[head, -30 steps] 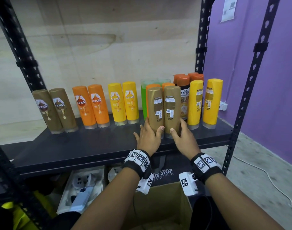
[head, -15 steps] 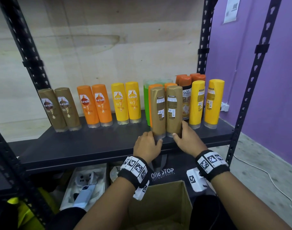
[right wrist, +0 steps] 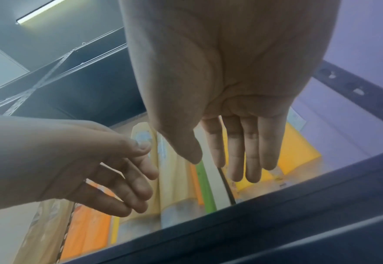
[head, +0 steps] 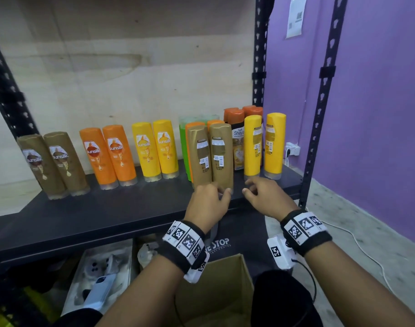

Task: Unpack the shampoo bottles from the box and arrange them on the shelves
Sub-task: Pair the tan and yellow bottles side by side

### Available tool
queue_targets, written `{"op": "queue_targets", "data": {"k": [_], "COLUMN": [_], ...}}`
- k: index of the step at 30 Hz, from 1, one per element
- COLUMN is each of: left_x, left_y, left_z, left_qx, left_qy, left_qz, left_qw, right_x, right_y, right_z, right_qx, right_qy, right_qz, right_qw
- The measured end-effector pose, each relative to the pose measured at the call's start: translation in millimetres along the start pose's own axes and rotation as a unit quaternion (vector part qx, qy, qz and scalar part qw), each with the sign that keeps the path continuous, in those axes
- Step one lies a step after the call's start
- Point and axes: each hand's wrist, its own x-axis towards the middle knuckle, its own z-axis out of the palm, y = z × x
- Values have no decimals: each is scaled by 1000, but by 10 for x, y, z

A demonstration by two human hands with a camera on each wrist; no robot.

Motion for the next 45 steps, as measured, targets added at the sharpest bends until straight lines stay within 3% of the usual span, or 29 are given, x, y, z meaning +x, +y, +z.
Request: {"op": "queue_targets", "data": {"k": [10,17,24,28,38,45], "left_x": [424,742,1120,1353,1642,1576], "left_y": [565,730,886,913,890,807], "left_z": [323,377,440,485,704,867], "left_qx": [13,65,-40,-151,-214,-252], "left_qy": [-38,-8,-2,10,13,-21], "left_qz": [89,106,54,-5,-76,-132], "left_qw": [995,992,998,988,974,958], "right_x": [-91,-22,296,547,952,1073], "right_y": [289,400,478,564,740,759], "right_z": [-479,-640,-764,-794,-804,-826], "right_qx": [-72,-121,-26,42,87,115], "right_qy": [90,102,147,124,59,54], "right_qz": [-3,7,31,54,95,67], "right_qw": [993,987,988,990,990,990]}}
